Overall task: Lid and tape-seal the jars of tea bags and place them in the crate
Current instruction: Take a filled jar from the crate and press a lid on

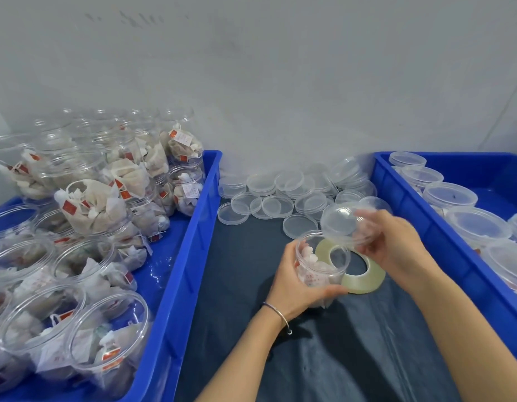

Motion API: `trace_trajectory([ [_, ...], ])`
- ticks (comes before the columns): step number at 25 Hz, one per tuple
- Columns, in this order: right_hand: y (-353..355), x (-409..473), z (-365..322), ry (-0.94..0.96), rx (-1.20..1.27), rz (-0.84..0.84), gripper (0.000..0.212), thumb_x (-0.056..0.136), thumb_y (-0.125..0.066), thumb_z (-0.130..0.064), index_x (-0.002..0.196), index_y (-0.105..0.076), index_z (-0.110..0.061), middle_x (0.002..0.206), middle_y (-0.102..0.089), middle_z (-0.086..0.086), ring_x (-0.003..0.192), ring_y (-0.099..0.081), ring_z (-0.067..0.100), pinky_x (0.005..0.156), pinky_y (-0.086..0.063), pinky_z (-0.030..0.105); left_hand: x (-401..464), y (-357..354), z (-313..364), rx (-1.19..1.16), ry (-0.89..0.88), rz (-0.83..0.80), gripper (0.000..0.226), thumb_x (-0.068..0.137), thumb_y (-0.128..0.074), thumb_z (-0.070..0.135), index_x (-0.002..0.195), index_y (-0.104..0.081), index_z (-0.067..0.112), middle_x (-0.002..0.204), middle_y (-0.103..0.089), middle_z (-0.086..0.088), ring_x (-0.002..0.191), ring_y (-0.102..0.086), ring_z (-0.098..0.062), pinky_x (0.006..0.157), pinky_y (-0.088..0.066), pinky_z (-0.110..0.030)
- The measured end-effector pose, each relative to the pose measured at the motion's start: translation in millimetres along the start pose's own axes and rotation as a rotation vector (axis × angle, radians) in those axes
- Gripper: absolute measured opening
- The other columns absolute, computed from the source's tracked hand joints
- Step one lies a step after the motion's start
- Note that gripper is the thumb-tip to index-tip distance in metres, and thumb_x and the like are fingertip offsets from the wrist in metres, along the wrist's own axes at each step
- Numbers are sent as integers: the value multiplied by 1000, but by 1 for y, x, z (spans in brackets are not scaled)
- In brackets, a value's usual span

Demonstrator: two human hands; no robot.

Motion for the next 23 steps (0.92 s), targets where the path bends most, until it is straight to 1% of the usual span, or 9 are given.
trace_trajectory([
  [3,-5,-2,14,-87,-465,-40,10,92,-56,-22,88,-62,-16,60,-51,-4,53,-46,8,51,-40,22,4,-3,3,16,-42,-16,108,50,-94,8,138,-33,22,126,-52,9,116,-51,3,98,-42,-16],
  [6,-17,-1,14,213,-783,-29,34,96,-46,-11,127,-55,-22,77,-53,2,73,-49,15,69,-39,28,5,-7,7,22,-62,29,92,54,-91,4,130,-41,18,123,-57,4,113,-56,-3,99,-47,-28],
  [8,-33,-6,15,370,-911,-136,44,95,-42,-5,134,-52,-22,108,-55,8,102,-50,18,88,-36,25,6,-9,6,11,-53,58,83,55,-90,1,123,-45,18,116,-60,5,105,-60,0,90,-50,-20],
  [10,-48,-14,23,458,-1088,-210,42,96,-47,-25,138,-48,-26,137,-46,5,129,-38,20,105,-29,25,7,-11,7,-5,-26,28,64,66,-83,5,116,-47,21,103,-62,11,92,-60,9,78,-47,-11],
  [12,-58,-25,32,536,-1337,-132,57,90,-50,-49,143,-41,-28,145,-40,3,137,-30,20,109,-27,31,9,-13,20,-107,-13,-34,24,85,-60,23,107,-52,21,90,-62,6,89,-63,-4,83,-44,-20],
  [15,-63,-31,35,679,-1386,-86,61,88,-51,-54,139,-48,-21,138,-47,11,131,-41,26,106,-33,36,14,-7,19,-243,101,54,27,91,-40,36,99,-59,17,89,-63,-7,90,-63,-20,85,-44,-32],
  [20,-46,-23,23,645,-1336,-386,56,86,-54,-55,137,-46,-32,138,-44,-2,125,-43,17,95,-36,26,23,-5,7,-450,242,47,46,94,-29,34,84,-70,16,79,-65,-5,82,-66,-18,74,-51,-24],
  [21,-47,-24,25,654,-1376,-343,57,84,-53,-56,134,-50,-30,133,-49,0,119,-48,20,89,-41,29,25,-6,7,-492,241,48,51,95,-27,34,83,-73,17,79,-67,-4,82,-67,-16,75,-52,-23],
  [23,-59,-29,26,663,-1482,-66,57,76,-63,-53,119,-63,-16,104,-61,12,89,-59,31,69,-50,35,25,-2,7,-468,192,69,47,95,-30,34,90,-74,20,86,-70,-1,89,-67,-13,81,-51,-24],
])
Point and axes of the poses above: each hand's wrist, its own x-axis towards the middle knuckle, its own y-axis out of the back of the hand, z = x × y, the point moved 3 cm from there along x, towards the middle knuckle
